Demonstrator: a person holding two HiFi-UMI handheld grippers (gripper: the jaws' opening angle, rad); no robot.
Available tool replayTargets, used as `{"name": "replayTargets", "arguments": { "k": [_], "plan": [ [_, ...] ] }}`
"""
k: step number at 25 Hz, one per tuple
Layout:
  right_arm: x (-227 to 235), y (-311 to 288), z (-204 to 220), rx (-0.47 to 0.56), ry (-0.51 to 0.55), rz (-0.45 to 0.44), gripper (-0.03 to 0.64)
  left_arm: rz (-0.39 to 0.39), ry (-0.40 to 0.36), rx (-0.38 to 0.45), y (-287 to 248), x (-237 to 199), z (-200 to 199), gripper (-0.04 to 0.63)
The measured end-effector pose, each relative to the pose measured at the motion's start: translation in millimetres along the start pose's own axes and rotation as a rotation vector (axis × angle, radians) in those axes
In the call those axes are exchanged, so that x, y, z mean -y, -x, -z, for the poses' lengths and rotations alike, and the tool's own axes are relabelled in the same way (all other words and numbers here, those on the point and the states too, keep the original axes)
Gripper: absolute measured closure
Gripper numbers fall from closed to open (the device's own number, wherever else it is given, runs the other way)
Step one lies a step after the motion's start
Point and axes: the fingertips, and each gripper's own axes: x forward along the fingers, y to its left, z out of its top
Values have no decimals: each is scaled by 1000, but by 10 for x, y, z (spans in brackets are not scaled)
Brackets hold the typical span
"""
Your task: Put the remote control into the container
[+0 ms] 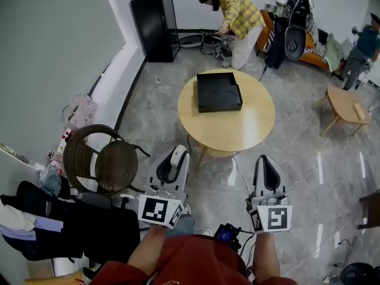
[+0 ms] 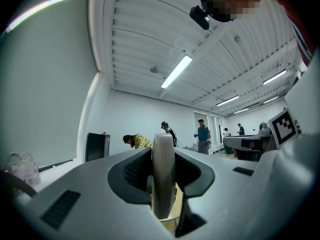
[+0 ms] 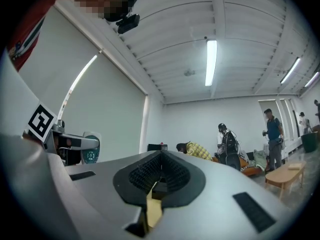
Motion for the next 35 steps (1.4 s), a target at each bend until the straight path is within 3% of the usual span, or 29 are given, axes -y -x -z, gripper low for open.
{"name": "replayTargets", "arguments": {
  "k": [21,35],
  "plan": [
    [-554,-1555,108,-38,61,54,594,50,44,0,-817,-1566,135,483],
    [-552,-2042,251,-47,47,116,594,97,50,-23,-1225,-1977,197,482]
  ]
}}
